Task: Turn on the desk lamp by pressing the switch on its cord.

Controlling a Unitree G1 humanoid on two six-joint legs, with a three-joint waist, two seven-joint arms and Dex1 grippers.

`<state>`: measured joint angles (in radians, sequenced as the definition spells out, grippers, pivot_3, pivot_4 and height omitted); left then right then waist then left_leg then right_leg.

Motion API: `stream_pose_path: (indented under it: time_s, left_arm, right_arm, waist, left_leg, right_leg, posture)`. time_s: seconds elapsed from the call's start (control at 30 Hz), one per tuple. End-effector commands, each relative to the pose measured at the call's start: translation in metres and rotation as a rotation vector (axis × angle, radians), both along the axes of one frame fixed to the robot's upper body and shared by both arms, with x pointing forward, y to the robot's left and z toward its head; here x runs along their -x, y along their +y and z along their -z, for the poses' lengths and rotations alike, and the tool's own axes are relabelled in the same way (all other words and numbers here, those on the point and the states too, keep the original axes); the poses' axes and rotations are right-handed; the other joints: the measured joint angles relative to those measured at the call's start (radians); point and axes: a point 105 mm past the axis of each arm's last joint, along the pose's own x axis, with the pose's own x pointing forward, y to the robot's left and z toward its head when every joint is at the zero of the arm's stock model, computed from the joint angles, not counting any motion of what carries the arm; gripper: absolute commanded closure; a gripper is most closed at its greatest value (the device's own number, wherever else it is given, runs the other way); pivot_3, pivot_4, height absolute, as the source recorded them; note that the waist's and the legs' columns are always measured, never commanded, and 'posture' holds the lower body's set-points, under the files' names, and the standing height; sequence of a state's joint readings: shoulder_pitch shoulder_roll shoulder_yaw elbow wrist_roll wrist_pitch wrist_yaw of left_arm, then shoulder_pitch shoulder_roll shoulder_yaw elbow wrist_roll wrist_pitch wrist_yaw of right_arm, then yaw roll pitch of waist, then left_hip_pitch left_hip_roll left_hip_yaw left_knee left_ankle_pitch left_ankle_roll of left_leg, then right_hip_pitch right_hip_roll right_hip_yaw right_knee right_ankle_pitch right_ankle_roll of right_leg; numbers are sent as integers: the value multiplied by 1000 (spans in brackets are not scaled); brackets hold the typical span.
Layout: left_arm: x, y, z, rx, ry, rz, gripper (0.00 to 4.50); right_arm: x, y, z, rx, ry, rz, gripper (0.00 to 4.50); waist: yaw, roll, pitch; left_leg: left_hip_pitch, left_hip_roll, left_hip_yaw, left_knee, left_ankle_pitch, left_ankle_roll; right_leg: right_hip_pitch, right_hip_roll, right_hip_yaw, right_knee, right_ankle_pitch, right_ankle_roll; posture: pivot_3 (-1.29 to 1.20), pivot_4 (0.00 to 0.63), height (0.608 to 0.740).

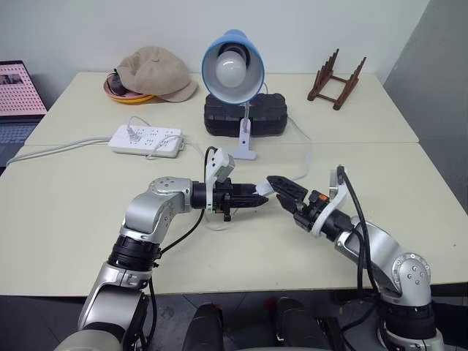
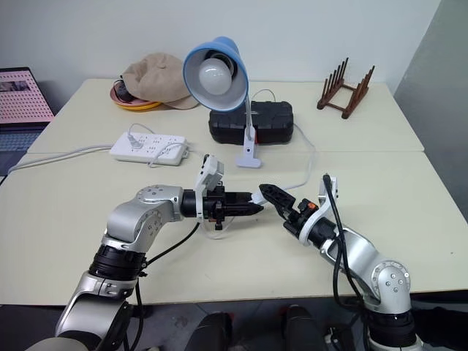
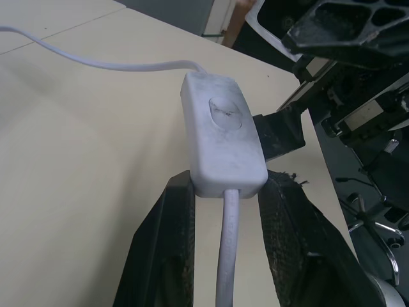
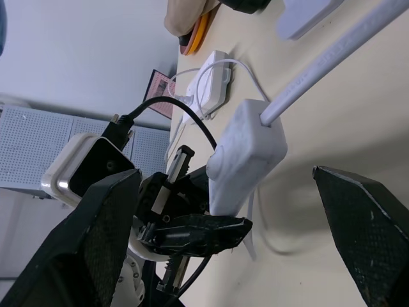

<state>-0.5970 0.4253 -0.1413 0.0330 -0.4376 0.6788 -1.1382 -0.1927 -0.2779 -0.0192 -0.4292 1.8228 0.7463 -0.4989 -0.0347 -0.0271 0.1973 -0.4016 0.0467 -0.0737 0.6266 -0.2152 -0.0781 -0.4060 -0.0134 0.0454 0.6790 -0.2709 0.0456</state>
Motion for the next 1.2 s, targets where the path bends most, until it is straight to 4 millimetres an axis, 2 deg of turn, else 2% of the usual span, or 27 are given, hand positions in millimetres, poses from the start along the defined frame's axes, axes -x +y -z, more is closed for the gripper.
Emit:
stream_pose_path:
  time_s: [0.03,0.23,0.33,0.53,0.77,0.83,1.13,1.2]
  left_arm:
    - [6,-7,-12,31,-39,33,3414]
    - [6,-7,-12,29,-36,33,3414]
    - [6,-8,-13,29,-36,34,3414]
    - [5,-8,-14,29,-35,34,3414]
    - [5,-9,-14,27,-34,33,3414]
    - [5,-9,-14,26,-32,32,3414]
    - [5,-8,-14,24,-22,31,3414]
    - [5,-8,-14,22,-22,30,3414]
  right_arm:
    - [-2,1,-9,4,-50,0,0]
    - [-5,1,-8,1,-50,12,0]
    - [-6,0,-7,4,-48,20,413]
    - [-6,-1,-6,14,-55,20,1743]
    - [-5,0,-2,47,-62,12,3718]
    - [-5,1,-1,59,-63,8,3943]
    - [-7,-2,6,151,-89,18,3952]
    - [-8,-3,6,151,-92,20,3249]
  waist:
    - [0,0,0]
    - [1,0,0]
    - [1,0,0]
    - [1,0,0]
    - [1,0,0]
    - [1,0,0]
    - [1,0,0]
    - [1,0,0]
  left_leg:
    - [0,0,0,0,0,0]
    - [0,0,0,0,0,0]
    - [0,0,0,0,0,0]
    - [0,0,0,0,0,0]
    - [0,0,0,-1,0,0]
    - [0,0,0,-1,0,0]
    - [0,0,0,-1,0,0]
    - [-1,0,0,-1,0,0]
  right_leg:
    - [0,0,0,0,0,0]
    - [0,0,0,0,0,0]
    - [0,0,0,0,0,0]
    - [0,0,0,0,0,0]
    - [0,0,0,0,0,0]
    - [-1,0,0,0,0,0]
    - [-1,0,0,-1,0,0]
    - [-1,0,0,-1,0,0]
  posture:
    - [0,150,740]
    - [0,150,740]
    - [0,150,740]
    - [0,150,740]
    - [0,150,740]
    - [0,150,740]
    - [0,150,740]
    - [0,150,740]
